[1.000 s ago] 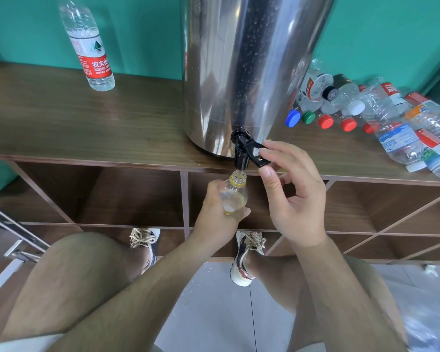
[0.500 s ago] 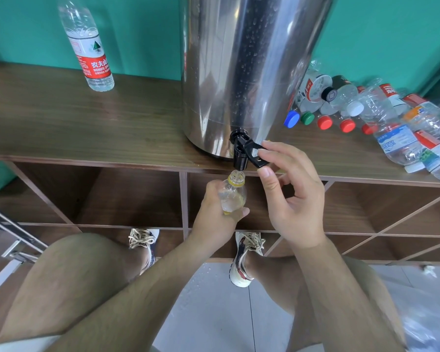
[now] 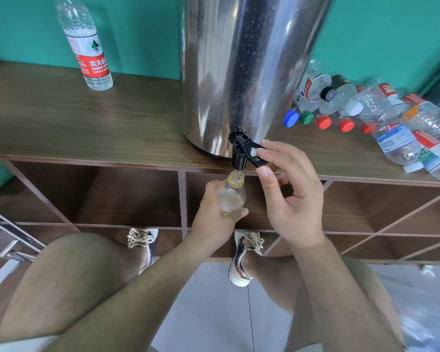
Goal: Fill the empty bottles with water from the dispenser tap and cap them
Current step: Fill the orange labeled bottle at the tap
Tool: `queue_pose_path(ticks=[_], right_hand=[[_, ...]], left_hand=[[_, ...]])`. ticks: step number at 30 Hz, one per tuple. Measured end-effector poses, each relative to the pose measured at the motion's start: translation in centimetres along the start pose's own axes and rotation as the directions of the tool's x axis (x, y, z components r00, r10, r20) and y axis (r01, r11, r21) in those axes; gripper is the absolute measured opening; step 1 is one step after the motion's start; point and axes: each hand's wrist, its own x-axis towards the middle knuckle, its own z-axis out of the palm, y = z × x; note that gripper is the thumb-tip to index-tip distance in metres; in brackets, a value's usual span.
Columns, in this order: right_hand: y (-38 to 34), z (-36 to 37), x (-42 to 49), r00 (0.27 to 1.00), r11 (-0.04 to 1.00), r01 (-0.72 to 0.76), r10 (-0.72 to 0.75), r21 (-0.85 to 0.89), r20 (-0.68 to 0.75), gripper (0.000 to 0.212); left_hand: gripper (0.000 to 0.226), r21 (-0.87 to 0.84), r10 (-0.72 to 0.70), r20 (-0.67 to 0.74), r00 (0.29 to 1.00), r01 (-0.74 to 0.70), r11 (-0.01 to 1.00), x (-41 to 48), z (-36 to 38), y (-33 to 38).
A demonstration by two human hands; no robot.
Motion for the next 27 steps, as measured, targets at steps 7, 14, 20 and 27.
queue_pose_path(ticks=[7, 14, 20, 27], right_hand=[[-0.04, -0.02, 0.06, 1.0, 1.0, -0.001, 0.001, -0.001, 0.005, 0.022], [-0.15, -0.03, 0.1, 1.0, 1.0, 0.002, -0.002, -0.015, 0.006, 0.022], [-0.18, 0.01, 0.17, 1.0, 1.0, 0.005, -0.005, -0.006, 0.006, 0.021], [-0.22, -0.03, 0.22, 1.0, 1.0, 0.012, -0.012, -0.006, 0.008, 0.021]], left_hand=[[0.07, 0.01, -0.015, -0.009, 1.0, 0.015, 1.0, 0.15, 0.07, -0.1], [0.069, 0.003, -0.006, -0.015, 1.0, 0.006, 1.0, 0.12, -0.06, 0.01], [0.068, -0.018, 0.002, -0.023, 1.0, -0.003, 1.0, 0.05, -0.11, 0.16], [0.067, -0.027, 0.008, -0.022, 1.0, -0.009, 1.0, 0.02, -0.14, 0.19]])
